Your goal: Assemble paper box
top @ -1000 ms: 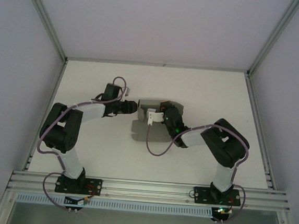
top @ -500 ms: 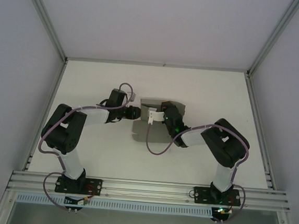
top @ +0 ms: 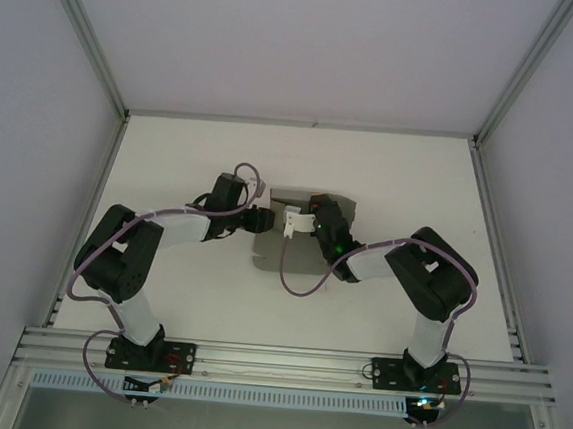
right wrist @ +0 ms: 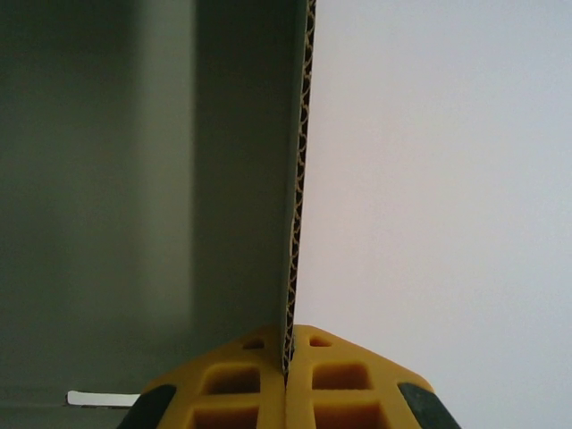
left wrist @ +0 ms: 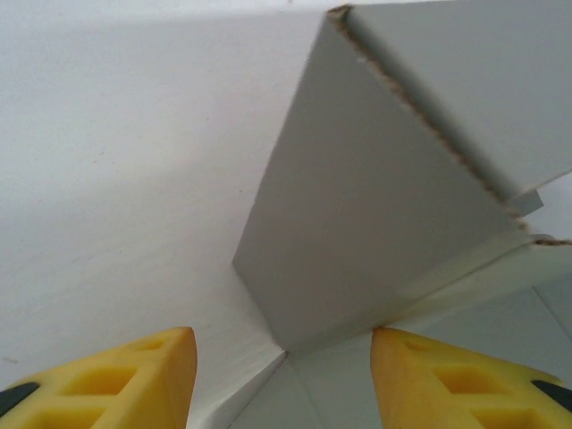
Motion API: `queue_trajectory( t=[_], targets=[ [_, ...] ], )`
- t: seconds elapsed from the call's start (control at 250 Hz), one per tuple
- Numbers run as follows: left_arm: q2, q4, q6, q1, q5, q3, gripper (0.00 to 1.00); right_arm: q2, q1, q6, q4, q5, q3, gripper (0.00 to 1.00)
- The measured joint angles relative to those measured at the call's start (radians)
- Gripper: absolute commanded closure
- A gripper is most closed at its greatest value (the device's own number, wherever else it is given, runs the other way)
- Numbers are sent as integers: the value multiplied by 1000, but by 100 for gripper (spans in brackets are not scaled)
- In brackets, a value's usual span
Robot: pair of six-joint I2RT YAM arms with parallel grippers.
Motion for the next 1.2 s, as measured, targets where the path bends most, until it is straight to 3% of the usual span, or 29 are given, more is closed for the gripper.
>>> queue_trajectory(
  t=[0.236, 0.451, 0.527, 0.647, 0.755, 0.834, 0.93, 1.07, 1.198],
  targets=[
    [14, 56, 20, -51, -92, 0, 49, -18, 5, 20, -46, 8, 7, 98],
    [68, 157, 45, -104, -192, 2, 73, -31, 6, 50, -95, 27, 18, 98],
    [80, 179, 54, -112, -238, 2, 88, -40, 6, 62, -114, 35, 21, 97],
    [84, 192, 68, -131, -313, 2, 94, -55, 6, 89, -152, 48, 21, 93],
    [98, 219, 72, -142, -351, 2, 100, -80, 10, 139, -202, 39, 22, 74],
    [105, 235, 74, -145, -362, 2, 100, -118, 23, 225, -298, 15, 26, 41],
    [106, 263, 75, -149, -366, -11, 100, -206, 29, 411, -482, -14, 55, 17],
    [103, 348, 89, -160, -365, -64, 100, -419, 26, 776, -752, -114, 113, 0],
    [99, 396, 103, -177, -359, -93, 100, -605, -13, 1103, -903, -270, 146, 0]
  ],
)
